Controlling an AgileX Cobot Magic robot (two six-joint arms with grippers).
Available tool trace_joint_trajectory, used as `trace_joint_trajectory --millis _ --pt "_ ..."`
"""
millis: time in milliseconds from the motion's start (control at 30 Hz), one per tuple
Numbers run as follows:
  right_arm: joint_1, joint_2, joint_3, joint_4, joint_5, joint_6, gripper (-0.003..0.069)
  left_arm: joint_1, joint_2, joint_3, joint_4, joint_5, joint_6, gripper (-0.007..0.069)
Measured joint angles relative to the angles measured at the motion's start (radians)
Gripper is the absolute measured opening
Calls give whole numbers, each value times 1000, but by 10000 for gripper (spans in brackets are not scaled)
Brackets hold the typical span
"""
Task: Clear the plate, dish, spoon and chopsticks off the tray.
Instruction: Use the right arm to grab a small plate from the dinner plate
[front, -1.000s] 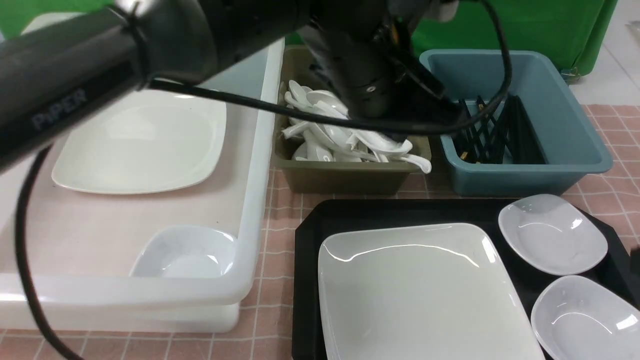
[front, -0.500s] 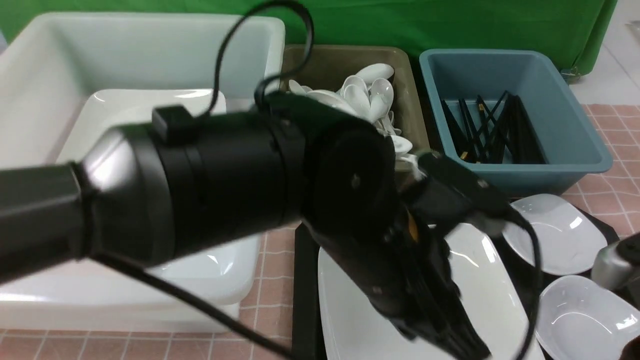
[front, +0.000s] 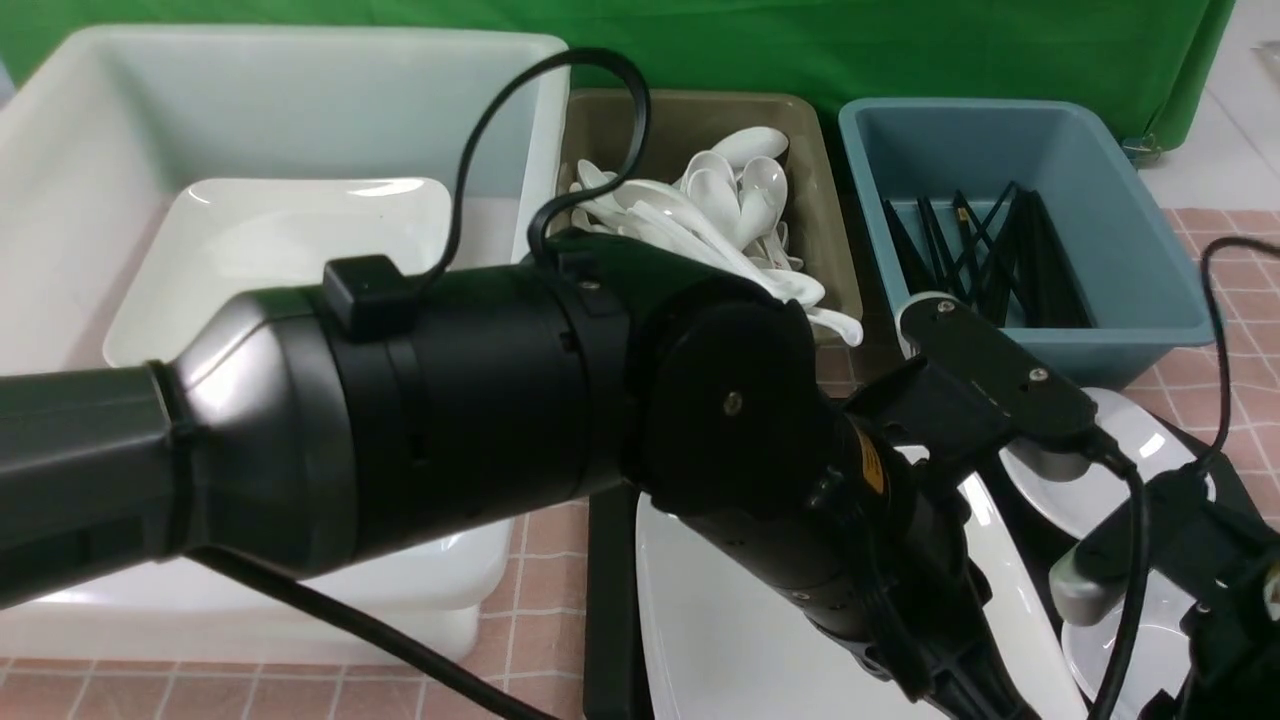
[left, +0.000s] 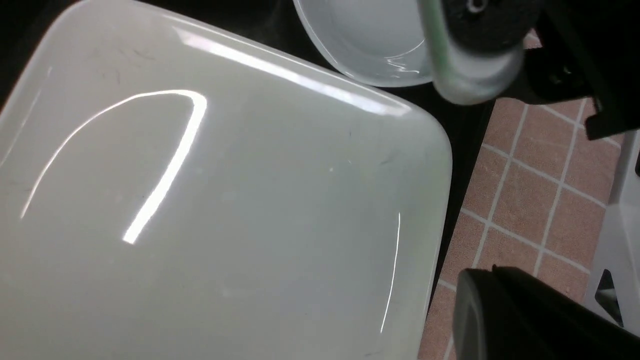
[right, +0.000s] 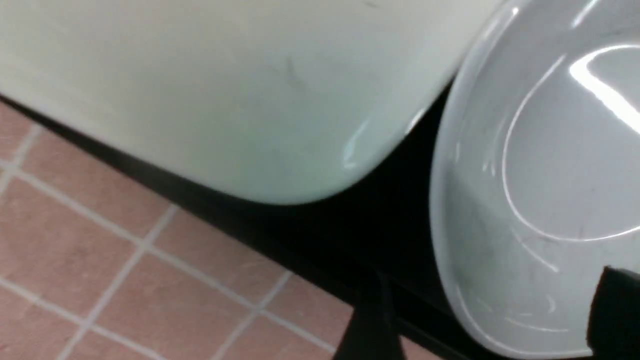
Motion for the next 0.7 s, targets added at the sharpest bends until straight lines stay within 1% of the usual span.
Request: trace_joint_trajectory --millis 133,333,400,467,533,567,600,633,667,700 --pt "33 55 0 -26 -44 50 583 0 0 0 0 0 0 0" --pt "36 126 0 -45 -73 55 583 0 0 0 4 8 0 0" --pt "36 141 0 -49 -86 55 568 0 0 0 4 8 0 0" --pt "36 156 0 -50 -99 55 519 0 0 0 5 8 0 0" --pt "36 170 0 -52 -104 55 435 0 0 0 5 8 1 0" --pt "36 178 0 -56 -108 55 366 0 0 0 5 8 1 0" --pt "36 179 -1 -57 -108 55 342 0 0 0 5 8 1 0" --pt "38 179 -2 -64 -112 54 286 0 0 0 5 8 1 0" --pt "40 179 -6 -74 -115 54 264 0 0 0 5 8 1 0" --pt "44 175 -12 -76 -109 54 263 0 0 0 5 8 1 0"
